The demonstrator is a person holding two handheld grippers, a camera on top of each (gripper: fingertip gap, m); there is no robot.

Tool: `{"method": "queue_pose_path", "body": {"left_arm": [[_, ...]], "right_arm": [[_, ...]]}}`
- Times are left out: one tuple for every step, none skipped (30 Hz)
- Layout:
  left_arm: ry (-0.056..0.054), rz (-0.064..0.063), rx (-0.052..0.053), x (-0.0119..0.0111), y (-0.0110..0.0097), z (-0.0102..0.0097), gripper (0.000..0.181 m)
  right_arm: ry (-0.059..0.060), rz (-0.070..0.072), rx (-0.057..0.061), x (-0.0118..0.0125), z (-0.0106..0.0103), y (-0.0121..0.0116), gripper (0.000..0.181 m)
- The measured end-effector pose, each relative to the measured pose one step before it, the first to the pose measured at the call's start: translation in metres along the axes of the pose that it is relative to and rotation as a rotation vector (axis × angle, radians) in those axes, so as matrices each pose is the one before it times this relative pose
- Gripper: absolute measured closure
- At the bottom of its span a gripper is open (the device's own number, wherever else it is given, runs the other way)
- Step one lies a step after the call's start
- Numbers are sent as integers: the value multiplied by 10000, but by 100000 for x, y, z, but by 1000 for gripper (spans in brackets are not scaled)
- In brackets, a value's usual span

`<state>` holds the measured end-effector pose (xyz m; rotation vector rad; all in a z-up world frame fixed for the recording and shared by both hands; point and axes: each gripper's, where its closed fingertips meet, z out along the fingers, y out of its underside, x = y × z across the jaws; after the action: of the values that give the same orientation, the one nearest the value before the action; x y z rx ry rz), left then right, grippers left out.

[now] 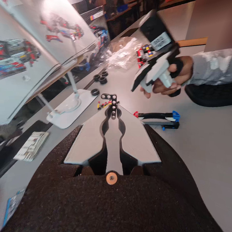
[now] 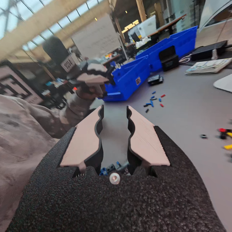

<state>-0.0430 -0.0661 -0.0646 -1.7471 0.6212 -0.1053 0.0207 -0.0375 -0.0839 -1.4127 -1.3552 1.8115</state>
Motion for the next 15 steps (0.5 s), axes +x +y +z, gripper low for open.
{"method": "queue_pose_path", "body": {"left_arm": [[-704, -212, -644, -1954, 672, -925, 175], [-925, -148, -710, -2335, 928, -903, 176], [-1119, -49, -575, -2639, 908, -878, 176], [-980, -42, -558, -2477, 1032, -713, 175], [-720, -124, -684, -2132, 1319, -481, 175], [-623, -153, -681, -1961, 1441, -281, 174], [-642, -176, -714, -1914, 1572, -105, 174], [-576, -181, -762, -1706, 1657, 44, 175], [-503, -198, -719, -1494, 1589, 159, 175], [-391, -246, -650, -1264, 1482, 220, 175], [-183, -298, -588, -929, 1379, 301, 175], [-9, -314, -579, -658, 1373, 382, 175], [5, -277, -516, -579, 1249, 440, 176], [8, -147, -455, -486, 1147, 479, 176], [-71, -95, -371, -464, 965, 491, 175]], "right_arm": [[662, -742, -545, 677, -426, 450, 143], [594, -539, -487, 686, -299, 553, 141], [458, -396, -525, 546, -139, 734, 140], [337, -290, -600, 431, 29, 922, 139], [212, -221, -651, 262, 191, 1040, 138], [115, -149, -658, 116, 303, 1058, 138], [107, -126, -580, 81, 366, 955, 138], [122, -118, -505, 44, 387, 836, 137], [42, -98, -472, -114, 334, 747, 136], [11, -65, -368, -151, 266, 567, 134], [92, -27, -247, 7, 161, 384, 134], [95, -2, -174, 97, 62, 284, 134], [46, 45, -146, 101, 20, 261, 135], [-1, 84, -93, 96, -2, 233, 136], [-16, 118, -73, 138, 34, 248, 137]]}}
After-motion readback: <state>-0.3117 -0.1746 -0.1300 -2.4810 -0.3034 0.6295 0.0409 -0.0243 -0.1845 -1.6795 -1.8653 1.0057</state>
